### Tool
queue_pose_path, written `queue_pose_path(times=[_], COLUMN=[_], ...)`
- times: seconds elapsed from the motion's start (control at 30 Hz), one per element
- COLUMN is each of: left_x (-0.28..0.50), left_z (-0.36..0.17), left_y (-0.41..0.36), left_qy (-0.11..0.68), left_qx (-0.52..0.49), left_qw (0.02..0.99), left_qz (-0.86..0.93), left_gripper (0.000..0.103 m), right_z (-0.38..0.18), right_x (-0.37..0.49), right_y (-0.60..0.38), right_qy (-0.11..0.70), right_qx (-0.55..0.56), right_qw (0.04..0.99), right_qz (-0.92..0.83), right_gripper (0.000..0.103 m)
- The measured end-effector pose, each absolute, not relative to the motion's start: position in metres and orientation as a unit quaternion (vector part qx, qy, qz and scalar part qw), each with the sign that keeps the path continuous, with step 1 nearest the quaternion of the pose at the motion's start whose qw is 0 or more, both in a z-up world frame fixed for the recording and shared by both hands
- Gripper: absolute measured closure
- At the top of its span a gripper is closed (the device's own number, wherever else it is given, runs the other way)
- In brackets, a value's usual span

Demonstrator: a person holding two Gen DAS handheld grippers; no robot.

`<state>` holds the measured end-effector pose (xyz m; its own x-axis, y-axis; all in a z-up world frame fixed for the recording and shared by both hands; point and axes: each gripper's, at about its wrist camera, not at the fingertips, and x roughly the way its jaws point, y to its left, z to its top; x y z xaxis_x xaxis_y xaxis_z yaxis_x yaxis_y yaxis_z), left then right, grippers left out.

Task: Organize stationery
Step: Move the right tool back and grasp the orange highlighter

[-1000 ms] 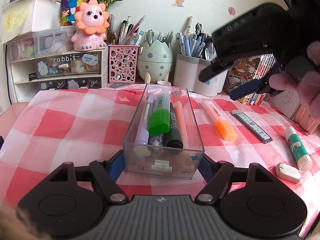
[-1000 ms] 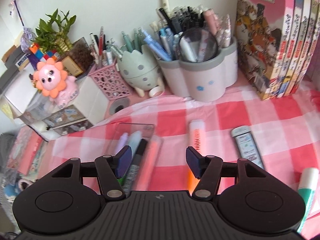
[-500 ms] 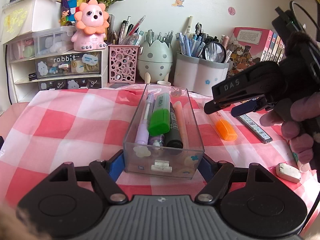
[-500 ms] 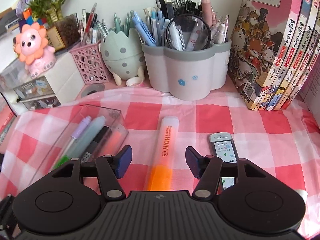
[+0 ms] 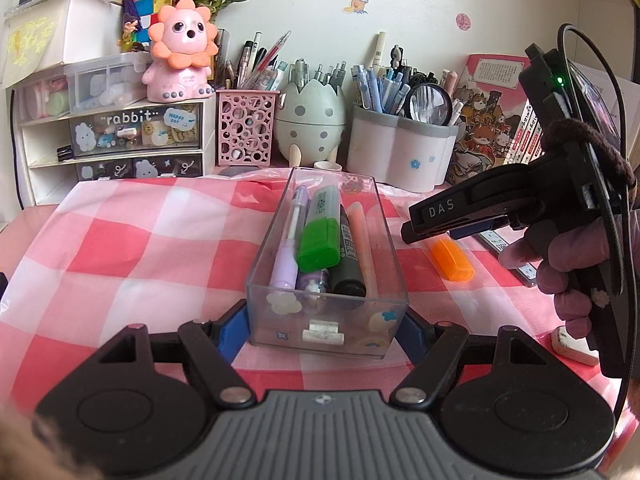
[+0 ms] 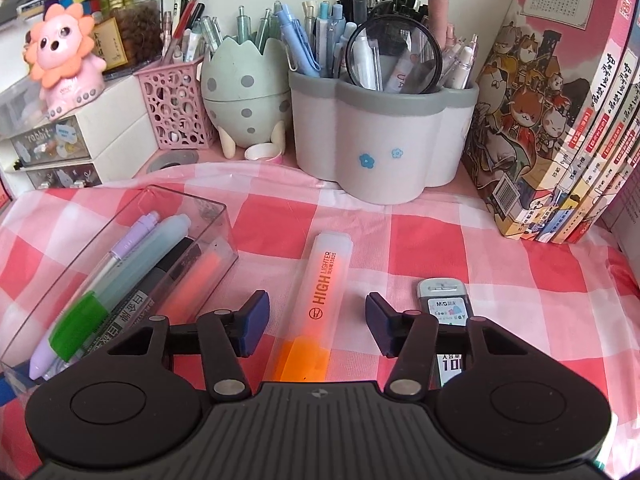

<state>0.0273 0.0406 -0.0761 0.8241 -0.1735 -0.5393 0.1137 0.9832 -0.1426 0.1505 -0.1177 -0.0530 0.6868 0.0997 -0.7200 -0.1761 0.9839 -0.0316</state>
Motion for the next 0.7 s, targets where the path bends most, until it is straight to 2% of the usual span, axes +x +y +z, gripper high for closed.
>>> queue_pose_path(times=[0.2,0.4,0.6,0.7], left_x=[0.0273,0.0274,0.0273,0.0273], left_z=[-0.0761,-0.0761,-0.0761,-0.0761], left_y=[0.0406,0.0406,0.0406,0.0406], left_qy=[0.287,0.287,0.287,0.287], left_qx=[-0.052,-0.052,-0.052,-0.052], left_qw=[0.954,0.954,0.954,0.954], left_qz=[-0.075,-0.075,-0.075,-0.075], left_gripper=[0.054,0.054,0.054,0.054], right_z=[-0.0533,-0.0526,-0.0517,-0.0512], right_x=[0.1503,0.149,0.1476,0.1466], right_y=[-0.1165,-0.1151,-0.1125,-0.1104], right_qy=[0.386,0.385,0.386,0.387], right_qx=[-0.057,-0.063,-0.068,-0.074], right_qw=[0.918,0.917,0.916,0.914], right_qz=[0.075,0.08,0.088,0.092], right_gripper=[0.049,0.055,0.065,0.074])
